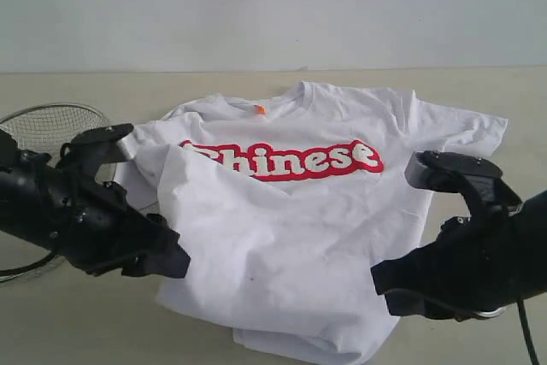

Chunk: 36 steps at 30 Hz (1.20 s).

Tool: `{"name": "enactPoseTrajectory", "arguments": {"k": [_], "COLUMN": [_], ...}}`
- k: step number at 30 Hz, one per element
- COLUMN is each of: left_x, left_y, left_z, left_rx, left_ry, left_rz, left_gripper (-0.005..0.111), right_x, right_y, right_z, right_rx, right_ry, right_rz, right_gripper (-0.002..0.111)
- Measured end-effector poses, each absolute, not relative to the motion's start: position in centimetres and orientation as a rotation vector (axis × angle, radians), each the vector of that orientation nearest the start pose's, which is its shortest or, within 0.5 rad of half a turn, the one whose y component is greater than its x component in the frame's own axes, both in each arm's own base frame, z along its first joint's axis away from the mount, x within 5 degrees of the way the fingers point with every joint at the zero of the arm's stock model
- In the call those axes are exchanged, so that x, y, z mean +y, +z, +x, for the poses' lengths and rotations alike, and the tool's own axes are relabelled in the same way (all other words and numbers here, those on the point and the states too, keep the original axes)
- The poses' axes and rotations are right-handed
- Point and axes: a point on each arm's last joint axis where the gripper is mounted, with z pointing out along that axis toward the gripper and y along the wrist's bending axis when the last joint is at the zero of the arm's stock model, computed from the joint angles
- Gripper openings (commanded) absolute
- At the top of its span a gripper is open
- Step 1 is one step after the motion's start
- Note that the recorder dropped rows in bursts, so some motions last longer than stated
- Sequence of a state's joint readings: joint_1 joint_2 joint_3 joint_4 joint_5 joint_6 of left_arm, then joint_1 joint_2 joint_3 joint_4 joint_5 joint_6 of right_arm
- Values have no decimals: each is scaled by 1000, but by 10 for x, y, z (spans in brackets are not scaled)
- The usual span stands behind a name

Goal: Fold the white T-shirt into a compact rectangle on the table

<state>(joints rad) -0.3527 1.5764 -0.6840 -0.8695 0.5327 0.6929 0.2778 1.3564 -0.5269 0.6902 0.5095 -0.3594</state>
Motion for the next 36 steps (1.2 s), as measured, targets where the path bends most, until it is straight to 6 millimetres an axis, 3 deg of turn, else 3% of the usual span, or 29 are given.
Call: {"name": "enactPoseTrajectory", "arguments": {"k": [2,4,11,17,25,29,33,36], "left_x": [-128,-131,-132,-133,-137,-138,-138,-138], "left_y": [157,153,151,152,145,138,130,129], "left_z": [234,234,236,237,240,241,241,241], "left_rx": [2747,2754,2732,2730,2725,2752,2779,2780], "left_ry": [-678,-674,-653,-677,-726,-728,-726,-726], "left_rz": [461,471,454,416,394,382,375,389], "left_gripper": [57,57,54,39,36,28,5,5], "right_x": [85,85,85,84,87,87,87,86], "right_y": [175,175,153,130,124,123,117,115], "right_z": [198,198,207,215,224,228,232,233], "right_rx": [2758,2760,2824,2868,2861,2857,2855,2847], "right_ry": [583,590,564,512,509,503,480,461], "right_rz": [-74,-16,149,229,242,238,256,260], "right_gripper": [60,65,65,65,64,42,4,0]}}
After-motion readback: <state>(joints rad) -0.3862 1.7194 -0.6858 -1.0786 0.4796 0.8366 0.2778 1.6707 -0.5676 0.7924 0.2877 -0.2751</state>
